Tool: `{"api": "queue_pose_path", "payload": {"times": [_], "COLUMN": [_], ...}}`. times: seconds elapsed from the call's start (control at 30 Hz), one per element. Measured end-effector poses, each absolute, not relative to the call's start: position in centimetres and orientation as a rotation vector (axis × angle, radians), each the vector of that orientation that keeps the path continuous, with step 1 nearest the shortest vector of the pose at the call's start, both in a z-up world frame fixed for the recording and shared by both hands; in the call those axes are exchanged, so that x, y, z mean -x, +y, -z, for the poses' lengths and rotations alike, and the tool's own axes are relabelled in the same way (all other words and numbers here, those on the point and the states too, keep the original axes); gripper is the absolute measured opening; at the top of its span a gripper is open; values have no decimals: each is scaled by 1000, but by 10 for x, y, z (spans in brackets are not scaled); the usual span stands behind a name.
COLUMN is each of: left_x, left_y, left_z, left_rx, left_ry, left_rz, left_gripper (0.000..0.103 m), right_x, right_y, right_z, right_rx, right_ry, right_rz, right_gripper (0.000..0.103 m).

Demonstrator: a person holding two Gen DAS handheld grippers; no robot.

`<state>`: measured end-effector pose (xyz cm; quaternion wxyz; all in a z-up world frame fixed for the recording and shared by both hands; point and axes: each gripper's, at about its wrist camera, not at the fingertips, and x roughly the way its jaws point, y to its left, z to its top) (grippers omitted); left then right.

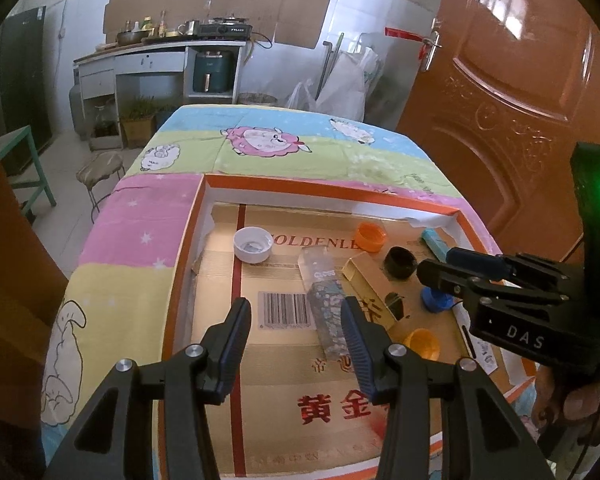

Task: Organize rigid objects
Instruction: 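Lower the black and red caps into the tray and open both tools, then withdraw both open tools up and away from the tray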

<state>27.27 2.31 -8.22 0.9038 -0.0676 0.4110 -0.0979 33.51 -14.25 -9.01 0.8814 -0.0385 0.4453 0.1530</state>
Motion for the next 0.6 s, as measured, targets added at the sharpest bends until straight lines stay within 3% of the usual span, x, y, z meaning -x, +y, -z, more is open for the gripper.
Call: {"api": "queue_pose_path", "payload": {"times": [0.6], "left_x": [-244], "left_y": [6], "left_z": [59], "left_rx": [131], "left_ry": [802], "left_rz": [219], "left_gripper": [47], "right_x": [-283], "right_y": [-160], "right_z": [66], "right_rx": [29], "right_ry": [866], "right_rz": [-246], "right_gripper": [43]}}
